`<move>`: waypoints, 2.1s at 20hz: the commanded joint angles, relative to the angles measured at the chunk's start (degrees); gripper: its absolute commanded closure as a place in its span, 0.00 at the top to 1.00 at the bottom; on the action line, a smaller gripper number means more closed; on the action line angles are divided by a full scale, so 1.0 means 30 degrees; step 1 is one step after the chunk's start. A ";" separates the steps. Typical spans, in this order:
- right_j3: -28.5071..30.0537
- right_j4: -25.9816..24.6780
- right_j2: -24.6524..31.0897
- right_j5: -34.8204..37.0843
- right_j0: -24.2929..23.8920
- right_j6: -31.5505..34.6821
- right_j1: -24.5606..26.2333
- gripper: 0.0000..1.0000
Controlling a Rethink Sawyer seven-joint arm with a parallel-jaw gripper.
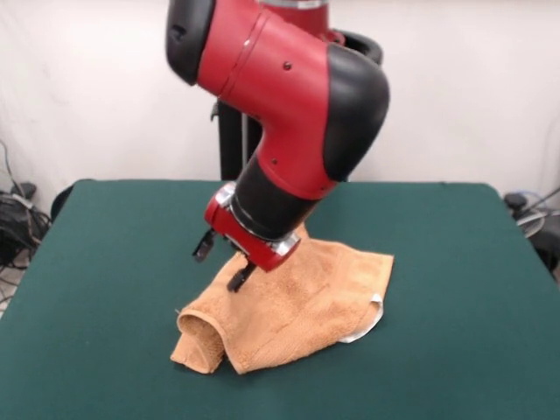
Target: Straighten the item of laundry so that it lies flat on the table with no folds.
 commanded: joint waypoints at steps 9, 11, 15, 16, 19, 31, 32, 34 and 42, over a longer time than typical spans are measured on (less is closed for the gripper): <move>0.0380 0.1539 -0.2531 0.3327 0.3025 0.6755 0.1075 1.00; 0.0096 0.1856 -0.2431 0.3360 0.2869 0.6890 0.1558 1.00; -0.0895 0.2580 -0.2231 0.3285 0.2560 0.7067 0.2789 1.00; -0.1084 0.2735 -0.2298 0.3220 0.2580 0.7121 0.3050 1.00; -0.1676 0.3250 -0.2544 0.3108 0.2582 0.7579 0.3888 1.00; -0.3504 0.3880 -0.4160 0.4659 0.3877 0.7691 0.5023 1.00; -0.3722 0.3961 -0.4087 0.4589 0.3864 0.7724 0.5052 1.00; -0.3975 0.4211 -0.3828 0.3948 0.3814 0.7900 0.5097 1.00; -0.4489 0.4416 -0.3691 0.1834 0.3326 0.7512 0.4641 1.00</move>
